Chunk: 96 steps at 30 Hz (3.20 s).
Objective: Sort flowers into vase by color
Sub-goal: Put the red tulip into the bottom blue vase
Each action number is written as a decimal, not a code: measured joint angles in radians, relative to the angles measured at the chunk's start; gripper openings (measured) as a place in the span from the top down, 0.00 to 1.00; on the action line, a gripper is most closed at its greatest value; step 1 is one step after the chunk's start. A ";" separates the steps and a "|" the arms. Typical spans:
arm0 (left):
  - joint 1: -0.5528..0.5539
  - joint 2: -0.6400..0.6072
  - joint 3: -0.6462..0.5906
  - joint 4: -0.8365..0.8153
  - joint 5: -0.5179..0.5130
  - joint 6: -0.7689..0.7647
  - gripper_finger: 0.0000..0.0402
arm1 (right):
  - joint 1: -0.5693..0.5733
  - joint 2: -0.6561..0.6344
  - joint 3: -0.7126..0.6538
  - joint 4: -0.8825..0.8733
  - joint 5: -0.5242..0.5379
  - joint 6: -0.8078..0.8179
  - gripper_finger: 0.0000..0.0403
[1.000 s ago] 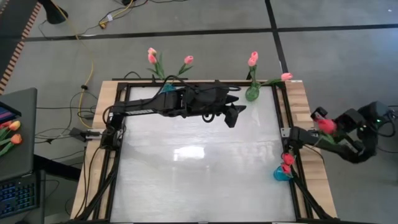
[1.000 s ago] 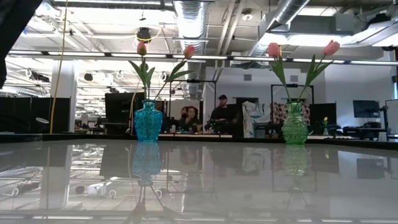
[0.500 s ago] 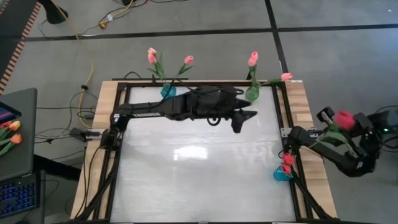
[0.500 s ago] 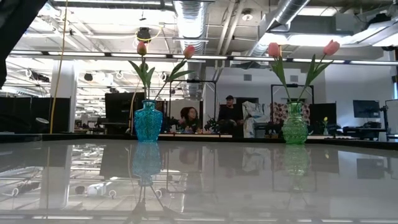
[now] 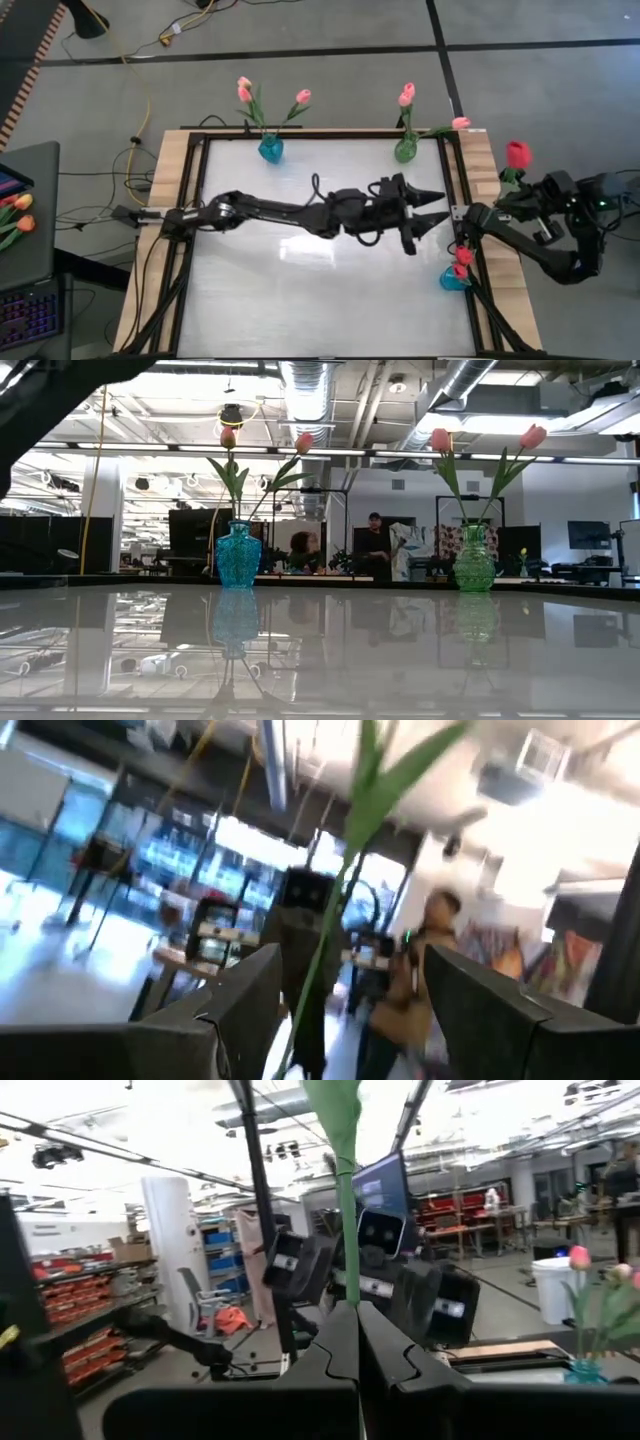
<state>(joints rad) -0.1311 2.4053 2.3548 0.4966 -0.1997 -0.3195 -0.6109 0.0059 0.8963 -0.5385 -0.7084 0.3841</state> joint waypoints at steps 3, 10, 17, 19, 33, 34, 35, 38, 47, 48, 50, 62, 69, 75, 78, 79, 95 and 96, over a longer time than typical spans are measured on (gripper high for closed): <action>-0.002 0.030 -0.007 0.060 -0.044 0.002 0.42 | -0.013 0.004 -0.004 -0.011 0.013 -0.010 0.96; 0.006 0.033 -0.004 0.028 -0.049 0.043 0.42 | -0.059 0.030 -0.070 -0.009 0.026 -0.029 0.96; 0.033 0.031 0.001 -0.061 -0.127 0.011 0.42 | -0.086 0.064 -0.100 0.005 0.018 -0.061 0.96; 0.040 0.031 0.000 -0.055 -0.123 0.012 0.42 | -0.086 0.073 -0.100 0.003 0.014 -0.064 0.96; 0.097 0.030 0.001 -0.092 -0.082 -0.017 0.42 | -0.085 0.216 -0.100 -0.002 0.000 -0.155 0.96; 0.099 0.030 0.001 -0.090 -0.093 -0.015 0.42 | -0.085 0.221 -0.100 0.002 -0.002 -0.158 0.96; 0.100 0.030 0.001 -0.088 -0.097 -0.015 0.42 | -0.085 0.226 -0.100 0.005 -0.002 -0.161 0.96; 0.105 0.030 0.001 -0.091 -0.095 -0.015 0.42 | -0.085 0.231 -0.100 0.003 -0.004 -0.177 0.96; 0.128 0.030 0.001 -0.091 -0.092 -0.018 0.42 | -0.085 0.233 -0.100 0.002 -0.001 -0.191 0.96; 0.131 0.030 0.001 -0.089 -0.084 -0.018 0.42 | -0.085 0.236 -0.100 0.002 0.000 -0.192 0.96; 0.134 0.030 0.001 -0.089 -0.075 -0.023 0.42 | -0.085 0.245 -0.100 0.001 0.000 -0.195 0.96; 0.135 0.030 0.001 -0.088 -0.039 -0.041 0.60 | -0.085 0.294 -0.100 0.006 0.001 -0.236 0.96; 0.134 0.030 0.001 -0.087 -0.039 -0.040 0.75 | -0.085 0.293 -0.100 0.036 0.003 -0.235 0.96; 0.134 0.030 0.001 -0.086 -0.036 -0.038 0.82 | -0.085 0.293 -0.100 0.055 0.004 -0.228 0.96; 0.133 0.030 0.001 -0.086 -0.030 -0.035 0.91 | -0.085 0.293 -0.100 0.053 0.004 -0.228 0.94; 0.133 0.030 0.001 -0.086 -0.020 -0.032 0.95 | -0.085 0.293 -0.100 0.053 0.004 -0.228 0.93; 0.136 -0.018 0.001 -0.250 0.014 -0.018 1.00 | -0.084 0.329 -0.093 -0.056 -0.148 -0.183 0.62; 0.136 -0.027 0.001 -0.277 0.014 -0.017 1.00 | -0.085 0.342 -0.084 -0.080 -0.173 -0.188 0.58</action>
<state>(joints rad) 0.0054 2.3782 2.3558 0.2194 -0.1862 -0.3368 -0.6955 0.3483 0.8120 -0.6186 -0.8811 0.1962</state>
